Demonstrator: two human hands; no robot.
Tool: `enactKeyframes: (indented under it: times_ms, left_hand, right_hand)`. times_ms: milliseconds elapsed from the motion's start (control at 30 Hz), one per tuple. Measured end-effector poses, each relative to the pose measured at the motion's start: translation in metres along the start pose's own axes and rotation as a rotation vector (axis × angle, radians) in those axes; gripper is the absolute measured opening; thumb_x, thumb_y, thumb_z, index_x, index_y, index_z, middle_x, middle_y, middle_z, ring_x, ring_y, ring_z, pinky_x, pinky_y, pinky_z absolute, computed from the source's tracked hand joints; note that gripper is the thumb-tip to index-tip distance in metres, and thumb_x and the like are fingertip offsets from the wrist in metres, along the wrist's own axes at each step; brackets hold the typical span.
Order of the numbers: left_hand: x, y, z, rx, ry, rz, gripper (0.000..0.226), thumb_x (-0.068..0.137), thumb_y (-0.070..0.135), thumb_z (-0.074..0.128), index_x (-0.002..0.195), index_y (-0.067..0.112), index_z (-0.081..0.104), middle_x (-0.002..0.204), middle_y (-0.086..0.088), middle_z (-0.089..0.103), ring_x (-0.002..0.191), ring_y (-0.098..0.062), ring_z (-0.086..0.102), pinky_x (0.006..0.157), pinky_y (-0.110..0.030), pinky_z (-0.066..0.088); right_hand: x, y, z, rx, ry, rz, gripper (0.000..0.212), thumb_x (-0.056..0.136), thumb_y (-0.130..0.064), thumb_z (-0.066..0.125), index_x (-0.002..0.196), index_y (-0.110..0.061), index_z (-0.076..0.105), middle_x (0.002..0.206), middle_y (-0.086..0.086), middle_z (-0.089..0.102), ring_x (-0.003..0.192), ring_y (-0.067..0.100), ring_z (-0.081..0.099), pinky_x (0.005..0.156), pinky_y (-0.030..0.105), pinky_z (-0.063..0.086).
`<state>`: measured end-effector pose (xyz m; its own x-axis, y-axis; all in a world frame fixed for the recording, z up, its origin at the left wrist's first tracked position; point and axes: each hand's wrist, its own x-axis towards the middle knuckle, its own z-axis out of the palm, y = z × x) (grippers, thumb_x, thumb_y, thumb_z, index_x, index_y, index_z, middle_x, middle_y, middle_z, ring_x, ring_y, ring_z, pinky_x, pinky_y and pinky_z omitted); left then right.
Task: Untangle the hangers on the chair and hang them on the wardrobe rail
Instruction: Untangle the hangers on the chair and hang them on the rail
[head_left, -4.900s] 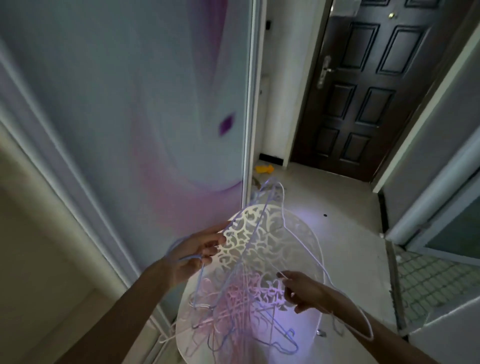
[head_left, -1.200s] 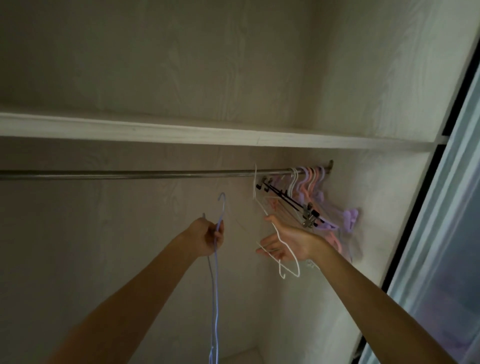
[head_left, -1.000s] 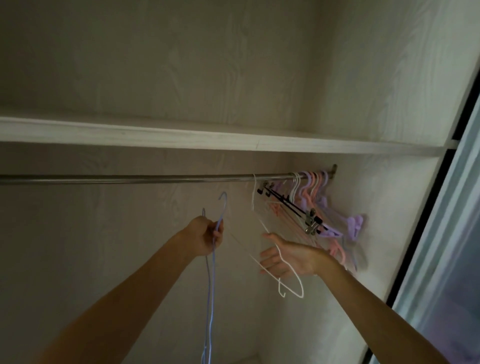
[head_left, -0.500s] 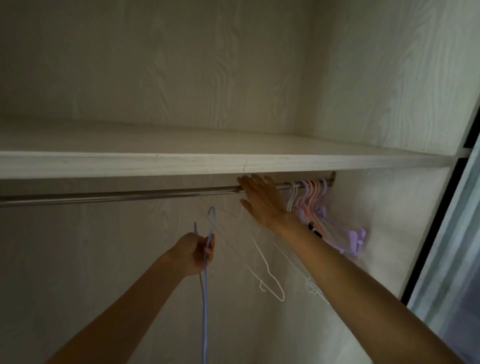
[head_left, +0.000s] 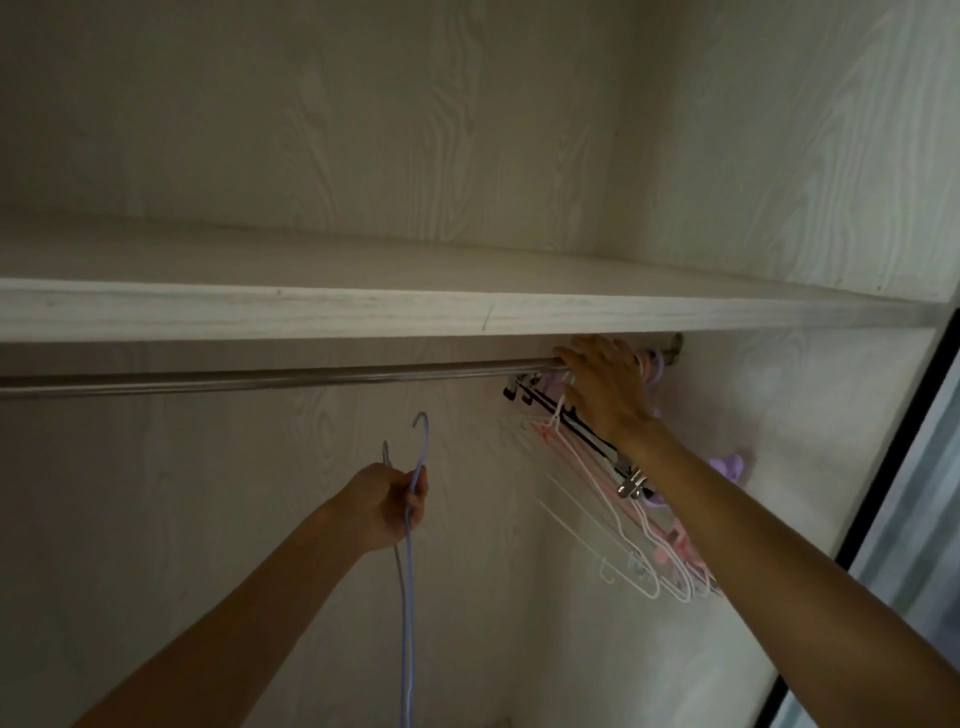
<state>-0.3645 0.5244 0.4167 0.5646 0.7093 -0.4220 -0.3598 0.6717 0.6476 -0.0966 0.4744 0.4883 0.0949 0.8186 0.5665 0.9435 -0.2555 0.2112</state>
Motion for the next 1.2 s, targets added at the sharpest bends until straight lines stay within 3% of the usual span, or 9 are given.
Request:
enactKeyframes:
  times_ms: [200, 300, 500, 667, 800, 867, 967, 1067, 1200]
  left_hand:
    - [-0.002, 0.001, 0.007, -0.002, 0.021, 0.012, 0.032, 0.094, -0.004, 0.028, 0.075, 0.001, 0.052, 0.049, -0.007, 0.055, 0.028, -0.012, 0.05, 0.03, -0.012, 0.037]
    - [-0.002, -0.001, 0.014, -0.011, -0.009, -0.002, 0.032, 0.095, -0.003, 0.026, 0.076, 0.0, 0.053, 0.044, -0.009, 0.057, 0.028, -0.014, 0.051, 0.032, -0.013, 0.041]
    - [-0.002, -0.017, 0.038, 0.001, -0.069, 0.055, 0.03, 0.096, -0.001, 0.022, 0.089, 0.004, 0.051, 0.091, -0.007, 0.06, 0.087, -0.022, 0.057, 0.079, -0.033, 0.046]
    - [-0.009, -0.023, 0.047, 0.069, -0.149, 0.068, 0.021, 0.099, 0.004, 0.029, 0.102, 0.006, 0.05, 0.116, -0.009, 0.057, 0.113, -0.026, 0.052, 0.087, -0.031, 0.038]
    - [-0.028, -0.014, 0.051, 0.953, -0.047, 0.162, 0.024, 0.096, 0.027, 0.046, 0.096, 0.007, 0.058, 0.102, -0.01, 0.06, 0.091, -0.024, 0.057, 0.081, -0.034, 0.048]
    - [-0.033, -0.003, 0.05, 1.526, 0.232, 0.56, 0.023, 0.092, 0.03, 0.049, 0.106, 0.016, 0.062, 0.109, -0.006, 0.063, 0.097, -0.022, 0.059, 0.078, -0.028, 0.046]
    - [-0.039, 0.017, 0.044, 1.8, 0.443, 1.22, 0.042, 0.093, 0.028, 0.048, 0.134, 0.02, 0.047, 0.137, -0.004, 0.049, 0.125, -0.021, 0.047, 0.096, -0.031, 0.041]
    - [-0.029, 0.033, 0.037, 2.122, 0.533, 1.117, 0.072, 0.094, 0.03, 0.045, 0.151, 0.015, 0.004, 0.159, -0.002, 0.004, 0.147, -0.021, 0.007, 0.118, -0.035, 0.011]
    - [-0.024, 0.03, 0.035, 2.271, 0.652, 1.048, 0.077, 0.094, 0.03, 0.044, 0.151, 0.017, -0.006, 0.16, -0.001, 0.001, 0.147, -0.021, 0.003, 0.118, -0.04, -0.006]
  right_hand:
    - [-0.004, -0.014, -0.004, 0.097, 0.012, 0.045, 0.058, 0.094, -0.036, 0.048, 0.145, -0.014, 0.03, 0.15, 0.009, 0.034, 0.14, 0.028, 0.027, 0.114, 0.041, 0.02]
    - [-0.027, -0.057, -0.015, 0.477, -0.008, 0.056, 0.035, 0.094, -0.039, 0.045, 0.116, -0.015, 0.058, 0.111, 0.009, 0.064, 0.106, 0.027, 0.059, 0.088, 0.035, 0.046]
    - [-0.095, -0.123, -0.027, 0.841, -1.054, 0.186, 0.056, 0.095, -0.057, 0.029, 0.111, -0.01, 0.055, 0.101, 0.006, 0.063, 0.061, 0.011, 0.061, 0.057, 0.021, 0.048]
    - [-0.119, -0.122, -0.023, 1.056, -0.794, 0.169, 0.019, 0.097, -0.028, 0.046, 0.082, -0.018, 0.054, 0.07, -0.004, 0.067, 0.041, -0.001, 0.053, 0.046, 0.015, 0.038]
    - [-0.115, -0.104, -0.024, 0.996, -0.466, 0.216, 0.019, 0.096, -0.021, 0.05, 0.078, -0.026, 0.055, 0.05, -0.012, 0.061, 0.047, 0.006, 0.051, 0.058, 0.025, 0.041]
    - [-0.109, -0.092, -0.027, 1.013, -0.389, 0.258, 0.018, 0.095, -0.019, 0.052, 0.079, -0.024, 0.058, 0.042, -0.014, 0.059, 0.047, 0.005, 0.05, 0.056, 0.024, 0.037]
    - [-0.094, -0.078, -0.026, 0.994, -0.296, 0.29, 0.014, 0.095, -0.014, 0.052, 0.085, -0.016, 0.062, 0.038, -0.014, 0.055, 0.04, -0.005, 0.051, 0.053, 0.015, 0.037]
    - [-0.074, -0.076, -0.025, 0.88, -0.292, 0.261, 0.02, 0.096, -0.017, 0.049, 0.087, -0.01, 0.066, 0.045, -0.014, 0.054, 0.051, 0.0, 0.055, 0.058, 0.009, 0.04]
    - [-0.05, -0.078, -0.012, 0.804, -0.35, 0.264, 0.037, 0.095, -0.021, 0.049, 0.06, -0.021, 0.06, 0.054, -0.013, 0.057, 0.066, 0.01, 0.059, 0.063, 0.02, 0.04]
